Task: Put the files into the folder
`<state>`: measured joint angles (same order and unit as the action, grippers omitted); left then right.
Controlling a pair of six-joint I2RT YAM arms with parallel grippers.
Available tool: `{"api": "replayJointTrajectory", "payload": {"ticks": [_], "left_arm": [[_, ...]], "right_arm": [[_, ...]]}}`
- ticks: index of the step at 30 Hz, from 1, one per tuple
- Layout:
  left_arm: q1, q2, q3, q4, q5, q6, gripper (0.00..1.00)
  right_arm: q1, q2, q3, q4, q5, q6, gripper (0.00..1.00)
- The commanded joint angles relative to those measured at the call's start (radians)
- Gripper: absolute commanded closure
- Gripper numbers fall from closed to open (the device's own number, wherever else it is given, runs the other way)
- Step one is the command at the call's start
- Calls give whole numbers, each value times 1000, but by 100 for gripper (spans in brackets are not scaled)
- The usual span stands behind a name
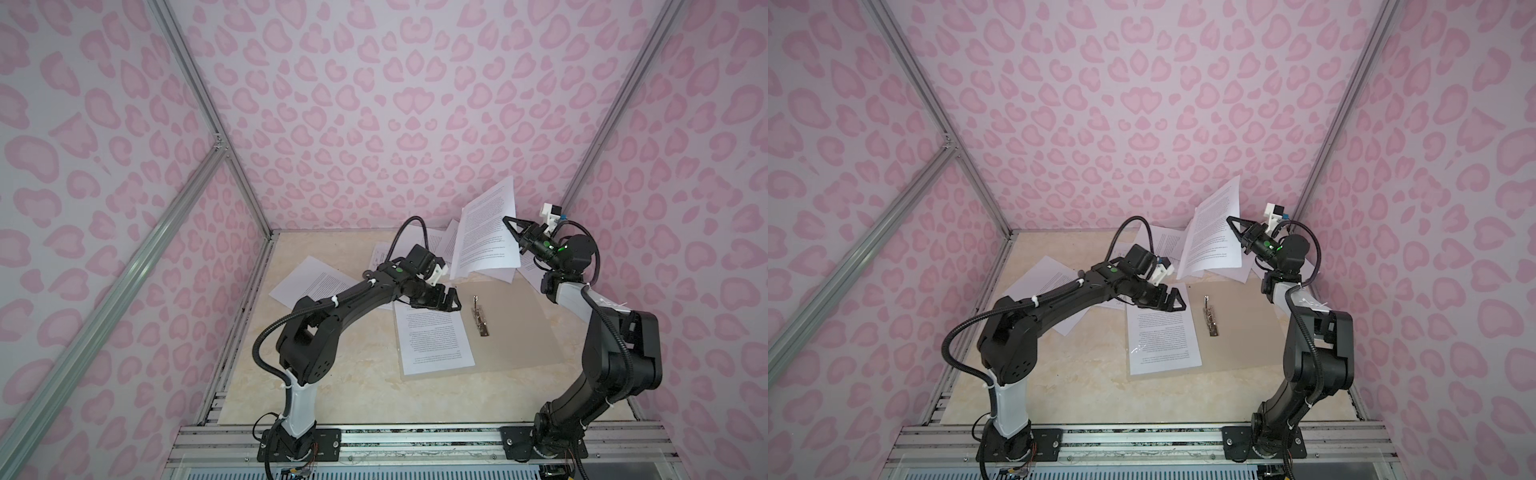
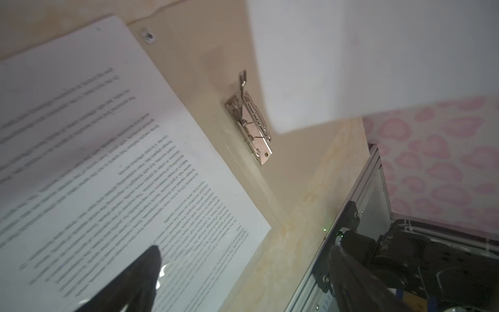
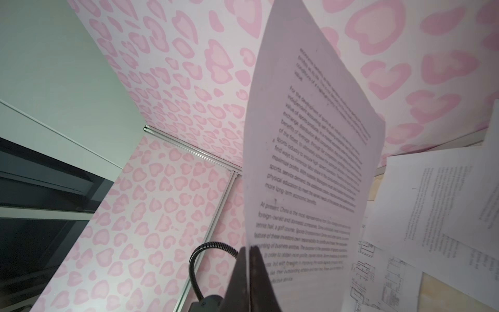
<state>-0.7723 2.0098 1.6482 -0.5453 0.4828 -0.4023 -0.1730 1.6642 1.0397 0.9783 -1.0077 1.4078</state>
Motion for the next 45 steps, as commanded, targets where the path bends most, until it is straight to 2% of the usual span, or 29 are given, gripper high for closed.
{"api": "replayJointTrajectory", "payload": {"ticks": [1, 7, 12, 15, 19, 22, 26, 29, 34, 39, 45], "left_arm": [[-63, 97, 115, -122, -126, 74, 2], [-143, 268, 337, -210, -199, 128, 2], [-179, 386, 524, -309, -287, 145, 2], [-193, 417, 559, -338, -325, 125, 1], [-227, 465, 580, -362, -386, 141, 3], [-236, 491, 575, -355, -431, 139, 4], [-237, 494, 562, -333, -500, 113, 4], [-238, 478, 527, -296, -545, 91, 4], [-239, 469, 481, -350, -605, 71, 4], [-234, 360, 245, -322, -574, 53, 4], [-223, 201, -70, -244, -519, 8, 5]], "right_arm": [[-31, -63, -8, -304, -5, -223, 100], [-105, -147, -70, -337, 23, -221, 100], [-118, -189, -84, -411, 30, -267, 100], [-126, -195, -100, -402, 29, -259, 100], [-130, -196, -114, -381, 26, -245, 100], [-145, -205, -141, -305, 35, -201, 100], [-149, -221, -131, -343, 33, -221, 100], [-149, -231, -132, -357, 31, -234, 100], [-148, -229, -142, -334, 21, -223, 100], [-137, -228, -154, -349, 9, -242, 100], [-36, -224, -116, -570, 14, -428, 100]]}}
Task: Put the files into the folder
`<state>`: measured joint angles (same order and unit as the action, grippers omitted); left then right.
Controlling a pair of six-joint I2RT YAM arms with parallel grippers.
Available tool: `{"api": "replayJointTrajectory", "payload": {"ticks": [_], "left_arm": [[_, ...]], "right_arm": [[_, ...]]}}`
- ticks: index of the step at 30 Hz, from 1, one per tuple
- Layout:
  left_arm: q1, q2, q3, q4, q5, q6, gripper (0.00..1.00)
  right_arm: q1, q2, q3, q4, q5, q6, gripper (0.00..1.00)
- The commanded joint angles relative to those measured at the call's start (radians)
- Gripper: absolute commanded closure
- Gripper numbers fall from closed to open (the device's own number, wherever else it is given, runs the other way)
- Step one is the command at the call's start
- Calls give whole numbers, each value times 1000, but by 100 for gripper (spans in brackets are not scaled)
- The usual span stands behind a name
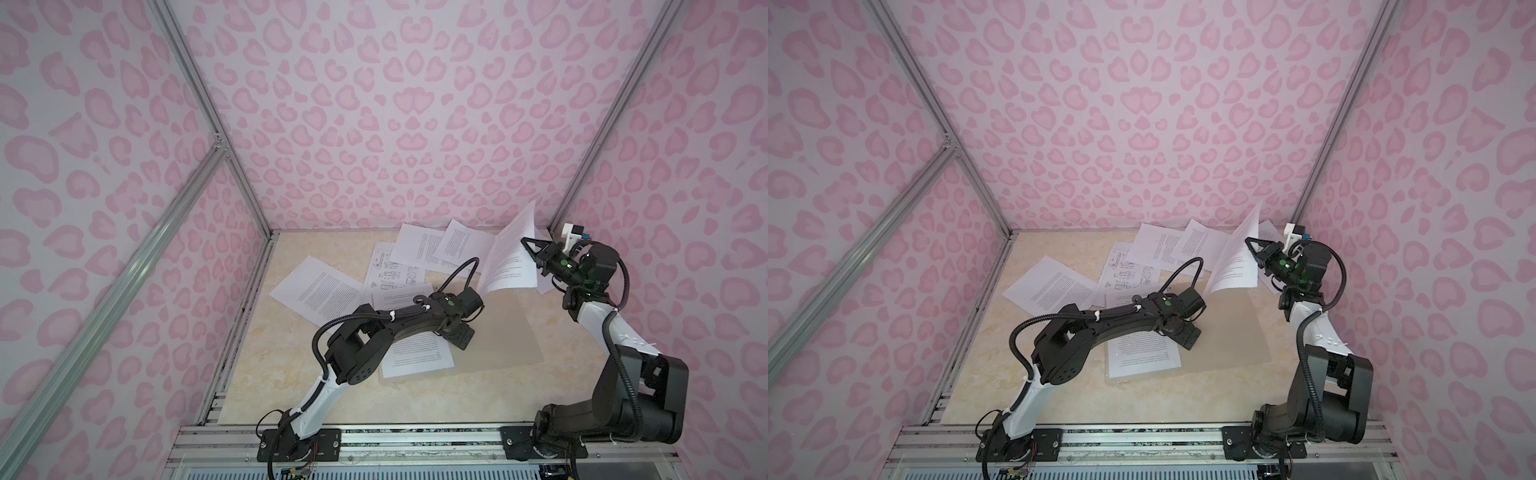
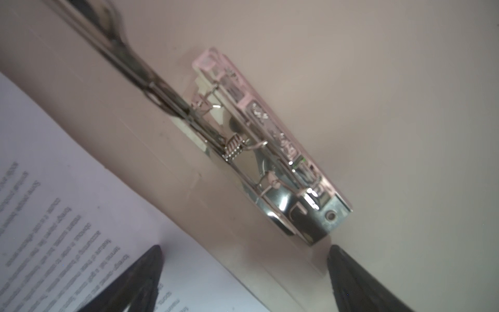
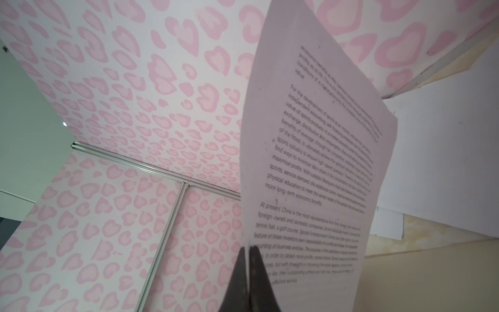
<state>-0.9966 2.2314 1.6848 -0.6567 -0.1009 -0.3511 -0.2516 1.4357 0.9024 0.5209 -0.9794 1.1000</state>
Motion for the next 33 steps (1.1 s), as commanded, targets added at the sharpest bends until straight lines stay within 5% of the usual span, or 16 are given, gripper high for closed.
{"api": "replayJointTrajectory", "payload": {"ticks": [1, 11, 20, 25, 33], "left_arm": [[3, -43, -148, -119, 72, -52, 5], [82, -250, -513, 14, 154, -14, 6], [142, -334, -538, 5, 178, 31, 6], [146, -538, -554, 102, 316, 27, 2], [390, -741, -615, 170, 509, -126, 2]], "right_arm": [[65, 5, 32, -146, -9, -154, 100], [231, 12, 68, -322, 37, -309, 100], [306, -20, 52, -401, 56, -362, 100], [359, -4, 78, -412, 66, -376, 100], [412, 0, 63, -184, -26, -202, 100]]}}
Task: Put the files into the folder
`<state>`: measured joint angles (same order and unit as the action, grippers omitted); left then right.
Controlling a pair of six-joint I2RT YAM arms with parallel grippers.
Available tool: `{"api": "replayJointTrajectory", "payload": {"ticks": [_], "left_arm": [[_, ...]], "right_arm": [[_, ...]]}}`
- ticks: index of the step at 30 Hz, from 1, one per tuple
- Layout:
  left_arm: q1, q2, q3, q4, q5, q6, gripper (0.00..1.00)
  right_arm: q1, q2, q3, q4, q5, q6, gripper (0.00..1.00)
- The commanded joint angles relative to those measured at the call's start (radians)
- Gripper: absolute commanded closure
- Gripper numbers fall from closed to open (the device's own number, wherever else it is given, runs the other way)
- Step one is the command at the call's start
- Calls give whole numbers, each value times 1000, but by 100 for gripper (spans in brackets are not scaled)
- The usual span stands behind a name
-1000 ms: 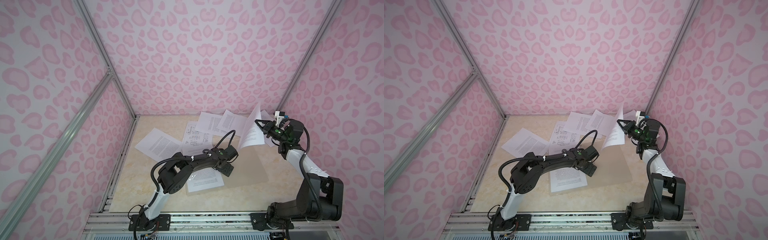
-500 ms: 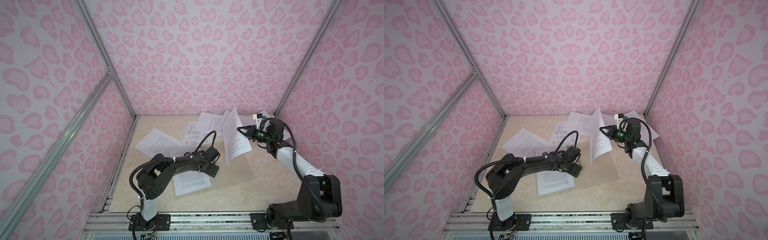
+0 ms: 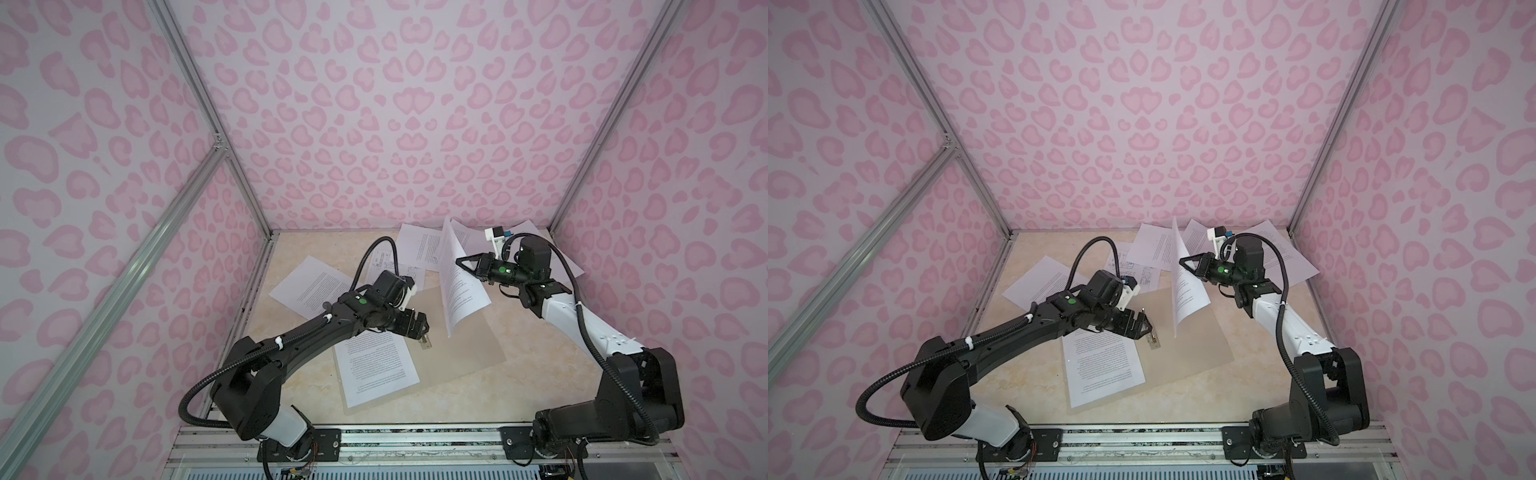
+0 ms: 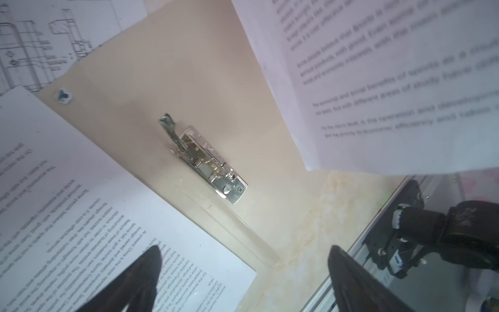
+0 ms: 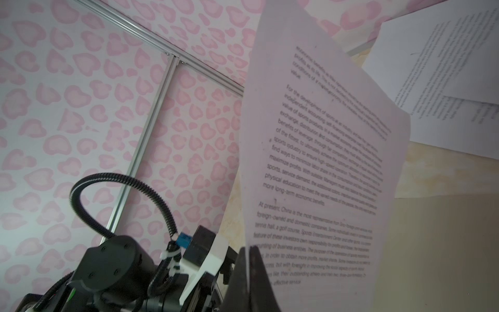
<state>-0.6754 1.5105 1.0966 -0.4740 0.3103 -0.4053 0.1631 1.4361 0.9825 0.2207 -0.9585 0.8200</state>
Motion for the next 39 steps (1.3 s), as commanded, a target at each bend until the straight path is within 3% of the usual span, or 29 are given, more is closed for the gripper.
{"api": "replayJointTrajectory", "payload": {"ticks": [1, 5, 8, 10, 14, 21, 32, 39], "left_arm": [[100, -23, -48, -7, 116, -84, 2], [198, -12, -129, -6, 155, -125, 2], [269, 21, -185, 30, 217, -163, 2], [287, 47, -194, 33, 216, -160, 2], [315, 121, -180, 6, 216, -153, 2], [398, 154, -203, 7, 237, -153, 2], [404, 176, -201, -12, 228, -130, 2], [408, 172, -199, -16, 231, -124, 2]], "right_arm": [[-8, -1, -21, 106, -58, 67, 100], [-58, 9, -56, -69, -63, -70, 100], [-86, 51, -19, -477, 135, -407, 100], [-112, 103, -71, -429, 107, -427, 100], [-95, 196, -66, -501, 223, -530, 100], [-93, 198, -121, -483, 276, -543, 100], [-89, 155, -189, -445, 311, -506, 100], [-158, 128, -187, -482, 330, -509, 100]]}}
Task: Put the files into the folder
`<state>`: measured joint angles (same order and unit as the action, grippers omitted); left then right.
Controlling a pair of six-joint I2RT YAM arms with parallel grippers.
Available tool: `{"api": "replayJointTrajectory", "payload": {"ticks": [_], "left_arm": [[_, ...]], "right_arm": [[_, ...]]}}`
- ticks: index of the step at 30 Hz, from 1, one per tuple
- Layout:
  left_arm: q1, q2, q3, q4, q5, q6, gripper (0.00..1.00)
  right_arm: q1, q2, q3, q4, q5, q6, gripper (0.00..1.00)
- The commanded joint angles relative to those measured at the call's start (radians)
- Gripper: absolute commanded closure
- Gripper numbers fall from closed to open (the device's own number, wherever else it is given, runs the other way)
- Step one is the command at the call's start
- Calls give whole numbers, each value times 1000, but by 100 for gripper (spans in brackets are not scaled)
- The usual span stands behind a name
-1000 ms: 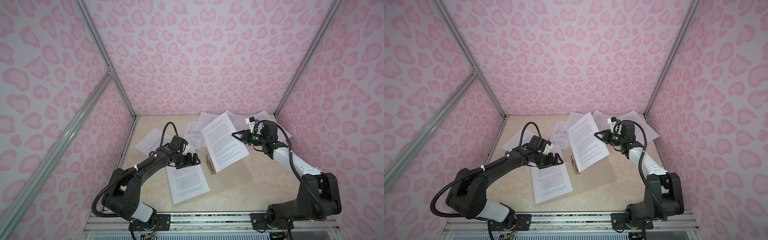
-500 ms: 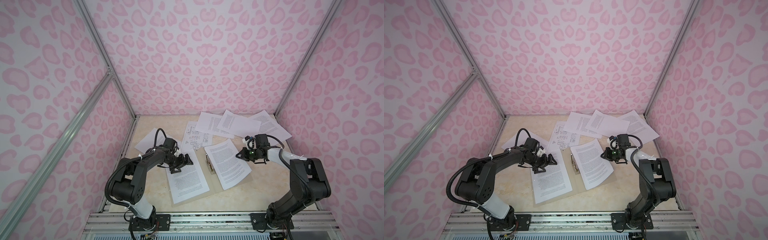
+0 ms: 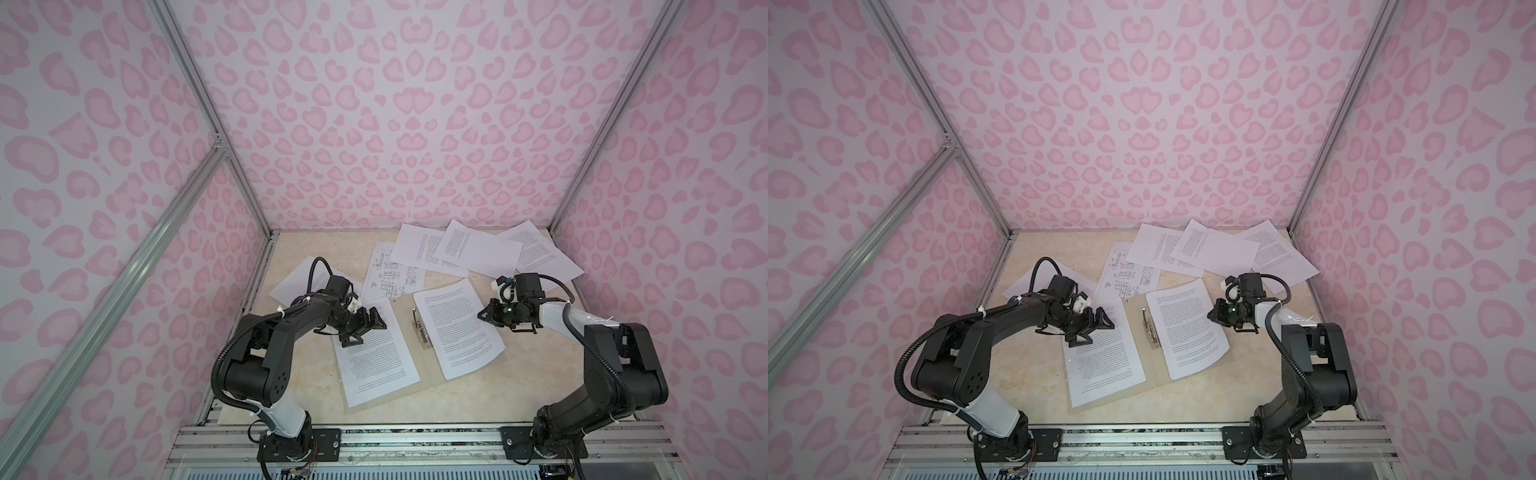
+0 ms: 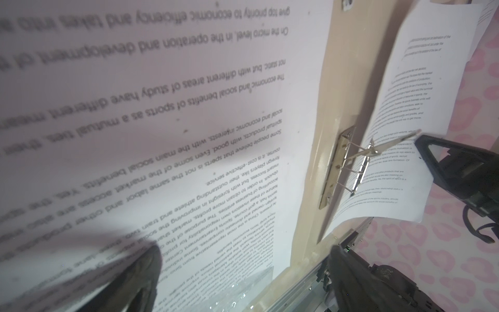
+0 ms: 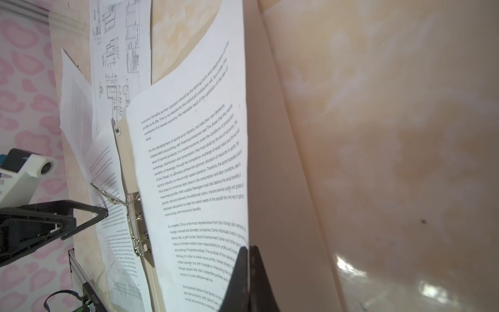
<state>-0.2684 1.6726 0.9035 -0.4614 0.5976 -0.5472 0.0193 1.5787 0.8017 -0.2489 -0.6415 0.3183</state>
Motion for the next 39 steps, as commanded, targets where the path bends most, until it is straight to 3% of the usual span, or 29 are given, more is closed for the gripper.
{"api": "replayJointTrajectory", "payload": {"ticks": [1, 8, 39], "left_arm": [[1, 10, -7, -28, -56, 19, 2], [2, 18, -3, -27, -50, 19, 2], [6, 27, 9, -36, -40, 32, 2]], "right_arm": [[-13, -18, -5, -13, 11, -7, 100], [60, 22, 14, 11, -27, -8, 100], [79, 25, 44, -109, 19, -134, 100]]}}
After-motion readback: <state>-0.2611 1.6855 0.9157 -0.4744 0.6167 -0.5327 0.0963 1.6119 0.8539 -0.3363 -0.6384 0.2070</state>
